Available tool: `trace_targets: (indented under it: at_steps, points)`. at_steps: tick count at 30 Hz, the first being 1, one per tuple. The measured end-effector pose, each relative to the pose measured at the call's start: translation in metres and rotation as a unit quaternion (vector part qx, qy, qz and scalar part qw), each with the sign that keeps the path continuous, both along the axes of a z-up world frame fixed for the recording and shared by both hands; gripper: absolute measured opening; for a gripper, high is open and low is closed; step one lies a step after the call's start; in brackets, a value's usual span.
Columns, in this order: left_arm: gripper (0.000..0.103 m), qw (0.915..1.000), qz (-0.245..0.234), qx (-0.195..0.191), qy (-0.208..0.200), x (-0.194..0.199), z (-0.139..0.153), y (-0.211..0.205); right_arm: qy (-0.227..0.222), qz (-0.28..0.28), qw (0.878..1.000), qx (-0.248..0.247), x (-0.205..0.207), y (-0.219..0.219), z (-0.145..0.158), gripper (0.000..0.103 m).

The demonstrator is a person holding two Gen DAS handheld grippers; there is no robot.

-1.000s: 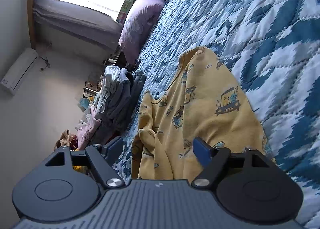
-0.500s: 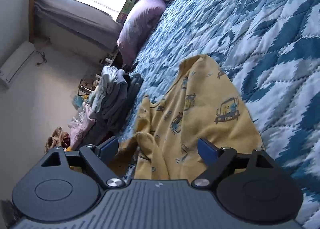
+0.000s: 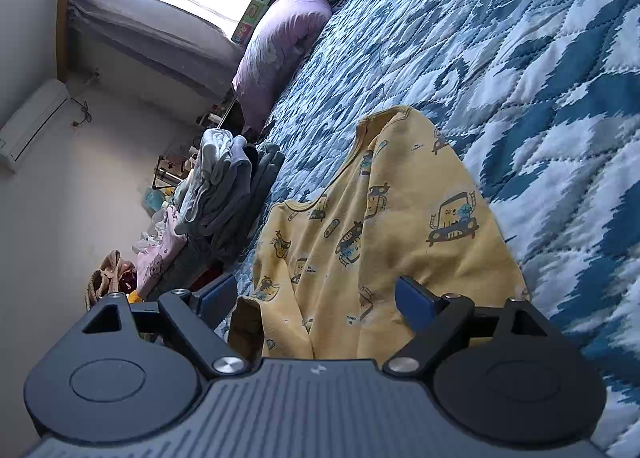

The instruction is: Fold clothes

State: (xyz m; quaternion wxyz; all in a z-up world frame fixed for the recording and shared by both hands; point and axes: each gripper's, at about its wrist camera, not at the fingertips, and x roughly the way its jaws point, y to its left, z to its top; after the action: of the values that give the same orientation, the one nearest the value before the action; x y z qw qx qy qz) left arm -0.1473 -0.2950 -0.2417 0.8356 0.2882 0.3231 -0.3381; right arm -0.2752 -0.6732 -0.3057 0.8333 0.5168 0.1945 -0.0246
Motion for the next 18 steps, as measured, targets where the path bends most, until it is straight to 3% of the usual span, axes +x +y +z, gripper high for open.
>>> trace_targets:
  at_steps: [1, 2, 3, 5, 7, 8, 10, 11, 13, 16, 17, 18]
  points:
    - [0.029, 0.9968, 0.051, -0.049, 0.037, 0.013, 0.005, 0.011, 0.000, 0.000, 1.000, 0.000, 0.000, 0.000, 0.000, 0.086]
    - [0.029, 0.9877, 0.101, -0.097, 0.070, 0.026, 0.008, 0.022, 0.001, -0.001, 1.000, 0.000, 0.001, 0.000, -0.001, 0.086]
    - [0.029, 0.9732, 0.152, -0.141, 0.100, 0.037, 0.008, 0.032, 0.001, -0.001, 1.000, 0.000, 0.001, 0.000, -0.001, 0.086]
    - [0.029, 0.9344, 0.237, -0.211, 0.163, 0.052, -0.001, 0.053, 0.000, -0.001, 1.000, 0.000, 0.000, 0.000, 0.000, 0.086]
    - [0.029, 0.8831, 0.310, -0.272, 0.223, 0.065, -0.013, 0.076, -0.001, -0.001, 1.000, 0.000, 0.000, 0.000, 0.000, 0.086]
    - [0.029, 0.8634, 0.329, -0.295, 0.243, 0.068, -0.018, 0.082, -0.001, -0.002, 1.000, 0.001, 0.000, 0.000, -0.001, 0.086]
    - [0.029, 0.8396, 0.339, -0.331, 0.265, 0.067, -0.026, 0.089, -0.001, -0.003, 1.000, 0.002, 0.000, 0.000, -0.001, 0.086]
    - [0.029, 0.8318, 0.341, -0.343, 0.272, 0.065, -0.029, 0.088, -0.001, -0.003, 1.000, 0.002, 0.000, 0.000, -0.001, 0.086]
    - [0.029, 0.8275, 0.337, -0.357, 0.273, 0.058, -0.035, 0.079, 0.000, -0.003, 1.000, -0.001, 0.001, 0.000, -0.002, 0.086]
    - [0.029, 0.8441, 0.324, -0.351, 0.244, 0.055, -0.037, 0.068, 0.002, -0.001, 1.000, -0.008, 0.002, 0.001, -0.001, 0.086]
    - [0.024, 0.8511, 0.323, -0.344, 0.231, 0.056, -0.037, 0.065, 0.003, -0.001, 1.000, -0.010, 0.002, 0.001, -0.001, 0.086]
    - [0.008, 0.8588, 0.323, -0.333, 0.217, 0.058, -0.036, 0.060, 0.003, 0.000, 1.000, -0.011, 0.002, 0.002, -0.001, 0.086]
